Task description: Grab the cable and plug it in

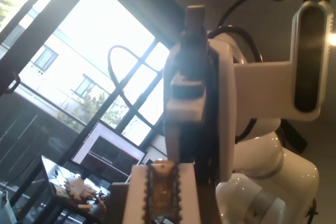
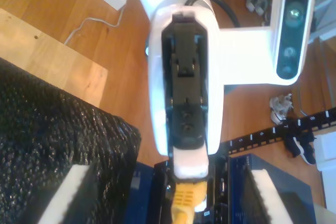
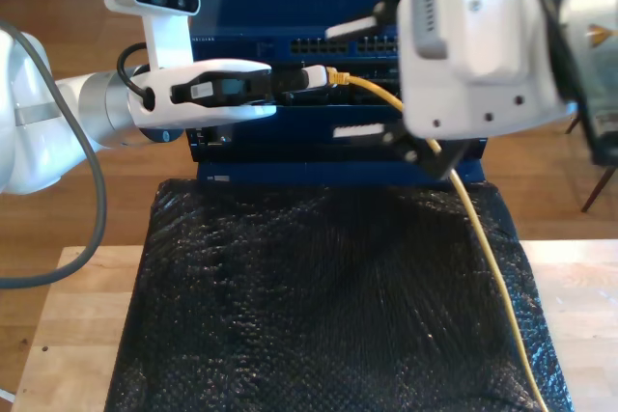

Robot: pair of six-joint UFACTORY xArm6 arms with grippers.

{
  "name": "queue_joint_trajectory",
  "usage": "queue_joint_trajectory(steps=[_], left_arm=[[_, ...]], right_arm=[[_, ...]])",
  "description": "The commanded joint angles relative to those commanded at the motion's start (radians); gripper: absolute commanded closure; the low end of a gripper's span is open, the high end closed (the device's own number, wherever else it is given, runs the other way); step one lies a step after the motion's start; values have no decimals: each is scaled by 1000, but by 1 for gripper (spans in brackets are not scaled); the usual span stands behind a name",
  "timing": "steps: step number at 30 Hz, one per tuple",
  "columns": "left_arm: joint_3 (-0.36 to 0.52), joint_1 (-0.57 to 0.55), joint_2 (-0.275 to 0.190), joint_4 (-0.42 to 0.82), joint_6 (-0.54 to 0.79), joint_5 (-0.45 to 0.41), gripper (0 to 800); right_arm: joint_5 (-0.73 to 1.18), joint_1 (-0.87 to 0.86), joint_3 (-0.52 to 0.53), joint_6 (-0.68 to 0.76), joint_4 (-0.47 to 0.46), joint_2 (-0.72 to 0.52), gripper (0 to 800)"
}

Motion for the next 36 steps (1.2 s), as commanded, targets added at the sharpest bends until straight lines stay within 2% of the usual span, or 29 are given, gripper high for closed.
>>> queue_joint_trajectory(steps=[11,14,24,27,36], left_arm=[[0,-2,15,-2,-2,31,797],[0,-2,15,-2,-2,37,797],[6,-2,23,-29,-17,41,797],[11,0,23,-31,-18,43,797],[14,0,25,-43,-20,49,795]], right_arm=[[-29,-2,2,0,0,-3,209],[-29,-2,2,3,0,-3,295],[-29,-2,2,5,2,-8,321],[-29,-2,2,5,0,-8,350],[-28,5,2,5,2,-8,354]])
